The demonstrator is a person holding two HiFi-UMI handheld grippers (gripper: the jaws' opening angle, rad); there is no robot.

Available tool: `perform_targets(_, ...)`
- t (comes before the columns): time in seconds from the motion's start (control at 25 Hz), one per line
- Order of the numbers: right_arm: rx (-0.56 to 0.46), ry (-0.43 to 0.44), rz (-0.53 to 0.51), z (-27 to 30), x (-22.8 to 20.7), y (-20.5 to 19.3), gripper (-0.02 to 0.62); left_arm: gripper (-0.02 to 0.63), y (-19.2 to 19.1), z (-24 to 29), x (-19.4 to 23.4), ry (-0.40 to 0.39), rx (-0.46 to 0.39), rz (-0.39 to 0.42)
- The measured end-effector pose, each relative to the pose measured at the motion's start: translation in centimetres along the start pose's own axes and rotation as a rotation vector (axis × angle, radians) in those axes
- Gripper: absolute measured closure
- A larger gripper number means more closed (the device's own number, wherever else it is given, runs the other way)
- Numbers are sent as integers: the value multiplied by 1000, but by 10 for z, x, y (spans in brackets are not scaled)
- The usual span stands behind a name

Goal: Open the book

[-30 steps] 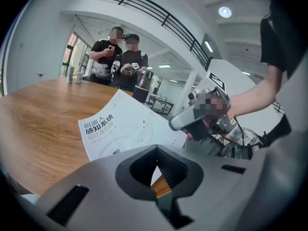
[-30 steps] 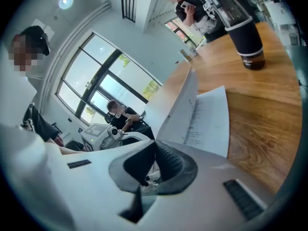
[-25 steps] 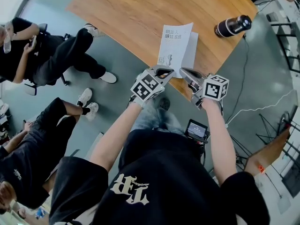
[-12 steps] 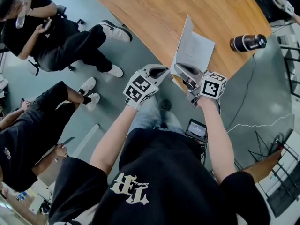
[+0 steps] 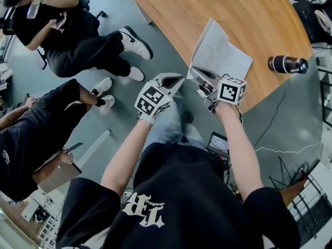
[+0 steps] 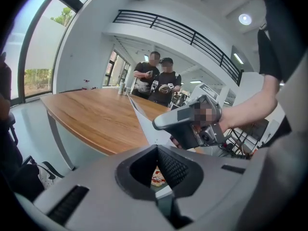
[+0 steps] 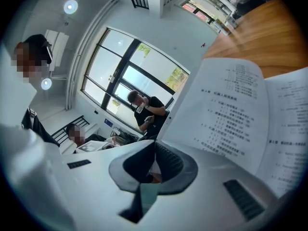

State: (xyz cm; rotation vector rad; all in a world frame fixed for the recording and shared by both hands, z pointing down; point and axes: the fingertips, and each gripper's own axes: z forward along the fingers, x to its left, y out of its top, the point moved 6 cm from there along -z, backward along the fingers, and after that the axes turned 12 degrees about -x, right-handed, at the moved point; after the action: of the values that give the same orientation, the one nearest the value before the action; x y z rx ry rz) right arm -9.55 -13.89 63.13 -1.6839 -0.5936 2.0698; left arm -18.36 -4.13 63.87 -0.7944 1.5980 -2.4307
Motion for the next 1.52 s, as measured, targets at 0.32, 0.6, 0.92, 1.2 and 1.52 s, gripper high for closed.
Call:
perform_targets(0.32,55,15,36,43,-22,-14,591,598,-14,-20,18,44,8,-50)
perform_targets(0.6,126,-10,50,72,-33,-31,583,598,-19,-38,36,78,6,-92)
perform_targets(0.92,196,-80,61,80,-54,-49,594,598,-20,-45,50,106,-15,-138)
perform_targets(1.2,204,-52,158,85,-59,-61,583,598,-25,-46,55,116,-10,-151)
perform_targets(1.52,226,-37,126,87,-51,-65,580,598,-22,-46,56,119,-19,-138)
